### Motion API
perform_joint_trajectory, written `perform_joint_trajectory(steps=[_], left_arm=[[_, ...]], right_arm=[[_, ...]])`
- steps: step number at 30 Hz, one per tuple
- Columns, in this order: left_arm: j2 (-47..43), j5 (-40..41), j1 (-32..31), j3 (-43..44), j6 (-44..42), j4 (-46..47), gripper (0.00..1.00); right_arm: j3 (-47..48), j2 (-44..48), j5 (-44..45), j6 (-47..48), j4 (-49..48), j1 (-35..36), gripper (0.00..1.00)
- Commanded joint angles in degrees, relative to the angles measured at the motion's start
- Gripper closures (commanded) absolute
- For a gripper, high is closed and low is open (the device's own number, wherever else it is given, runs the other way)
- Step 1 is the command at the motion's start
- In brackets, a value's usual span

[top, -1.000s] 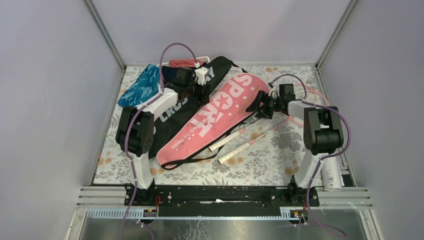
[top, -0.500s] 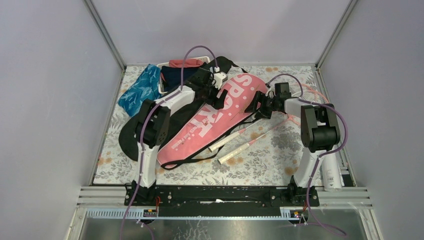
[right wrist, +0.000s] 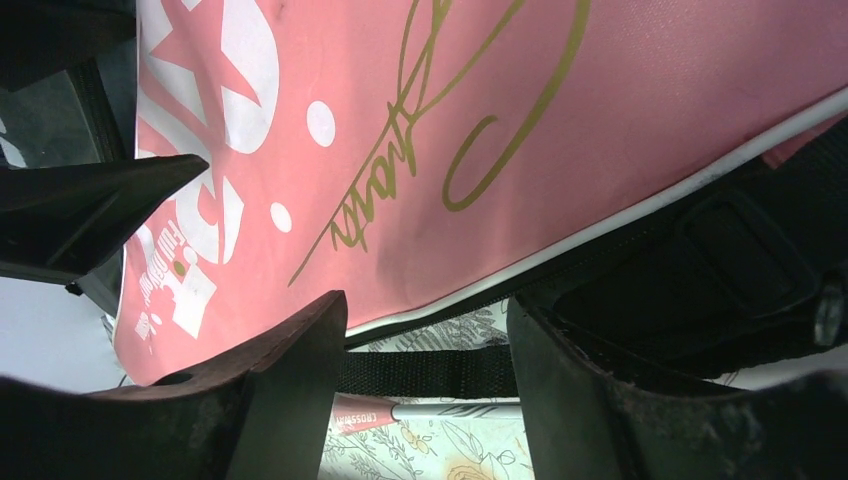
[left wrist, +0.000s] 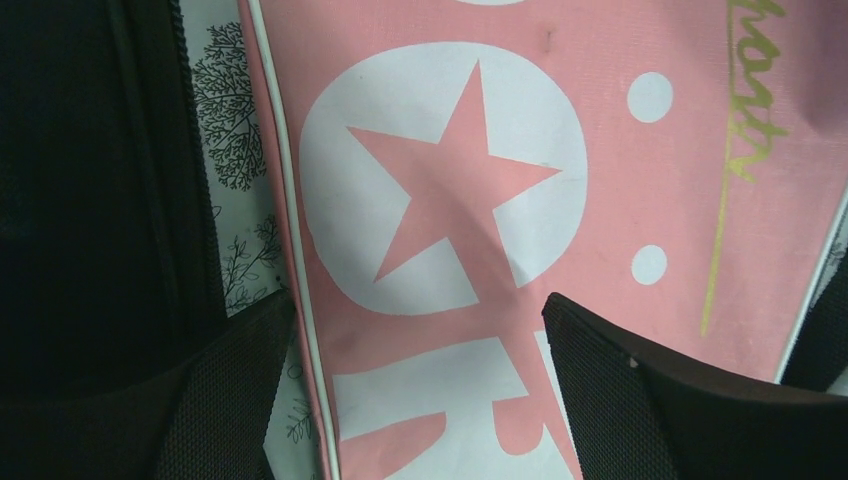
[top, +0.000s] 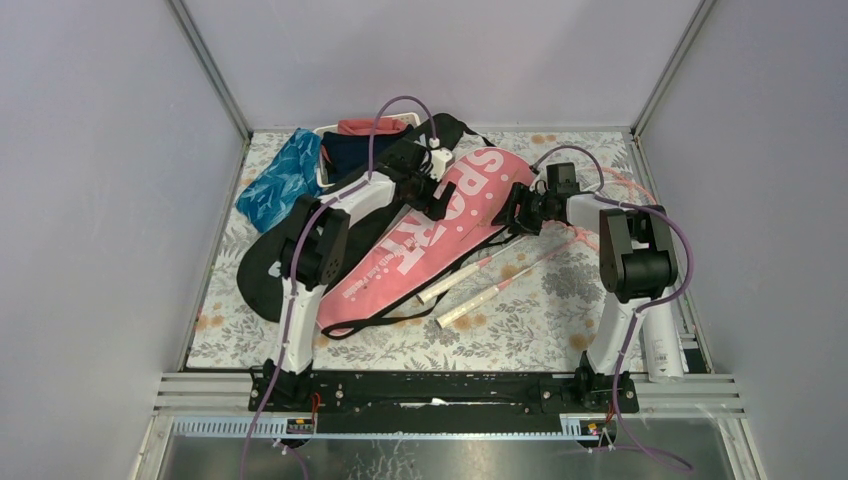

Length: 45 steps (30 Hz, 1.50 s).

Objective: Pack up the badminton gear
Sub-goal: Open the racket bag at the center of the board.

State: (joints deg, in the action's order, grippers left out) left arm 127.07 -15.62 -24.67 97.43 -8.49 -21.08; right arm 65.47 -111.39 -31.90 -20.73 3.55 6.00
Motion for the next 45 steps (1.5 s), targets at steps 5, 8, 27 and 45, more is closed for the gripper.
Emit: perform_joint_trajectory(steps=[5,8,27,45], left_arm=[[4.7,-0.3,0.5,2.5,0.4,-3.2,0.01],[5.4,-1.6,0.4,2.0,0.6,-3.7,0.02],[-5.8,-12.3,1.5,-4.4,-7.7,-2.7,0.04],[-23.5,4.9,-0.1,-13.0,-5.4,2.7,0.01]], right_arm=[[1.3,-3.3,4.6,1.9,2.5,0.8,0.35],[1.1,-3.6,4.2,1.3,1.6,0.9,0.35],[0.7,-3.6,-5.0,-12.7,-9.3,0.8,0.85],[-4.7,5.5,-14.0,-30.6,-23.5,0.7,1.0]])
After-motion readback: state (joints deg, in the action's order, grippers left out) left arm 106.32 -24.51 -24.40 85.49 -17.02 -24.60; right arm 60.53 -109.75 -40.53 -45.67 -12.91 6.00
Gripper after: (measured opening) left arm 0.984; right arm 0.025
